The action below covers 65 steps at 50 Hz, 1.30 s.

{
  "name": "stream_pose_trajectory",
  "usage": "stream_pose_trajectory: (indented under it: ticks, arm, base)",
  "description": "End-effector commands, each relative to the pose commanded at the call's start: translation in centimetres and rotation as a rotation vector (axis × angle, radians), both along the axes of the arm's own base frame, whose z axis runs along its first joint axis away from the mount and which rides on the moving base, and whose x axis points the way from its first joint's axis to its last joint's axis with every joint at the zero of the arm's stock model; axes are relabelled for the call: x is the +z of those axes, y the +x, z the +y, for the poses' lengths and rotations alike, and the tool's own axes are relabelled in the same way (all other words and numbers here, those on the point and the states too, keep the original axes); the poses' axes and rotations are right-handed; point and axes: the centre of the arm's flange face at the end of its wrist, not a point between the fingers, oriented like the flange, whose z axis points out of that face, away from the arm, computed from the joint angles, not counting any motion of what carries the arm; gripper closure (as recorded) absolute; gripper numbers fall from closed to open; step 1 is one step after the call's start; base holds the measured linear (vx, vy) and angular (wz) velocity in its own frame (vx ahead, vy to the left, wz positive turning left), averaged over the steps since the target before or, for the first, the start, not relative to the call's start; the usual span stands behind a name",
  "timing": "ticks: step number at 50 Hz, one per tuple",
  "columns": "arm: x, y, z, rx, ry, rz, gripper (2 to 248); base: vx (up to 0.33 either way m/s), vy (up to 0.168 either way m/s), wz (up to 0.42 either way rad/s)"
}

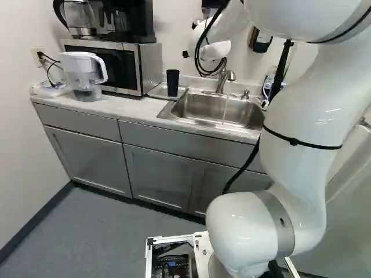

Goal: Rinse the cup and place it in the tray

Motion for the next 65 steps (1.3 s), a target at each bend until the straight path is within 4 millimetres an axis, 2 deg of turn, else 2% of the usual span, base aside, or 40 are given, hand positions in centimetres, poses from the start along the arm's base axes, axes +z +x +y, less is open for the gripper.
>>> stream_pose_trajectory:
  ticks: [36,49,65]
  arm:
    - [0.1,-0.9,-5.3,-0.090,0.000,0.000,3]
    - [1.2,-0.4,-6.1,-0.103,-0.002,-0.023,3]
    - [2.9,1.0,-7.3,-0.120,-0.004,-0.058,3]
  base:
    - [0.000,0.000,0.000]
    - [0.000,0.000,0.000]
    - [0.000,0.000,0.000]
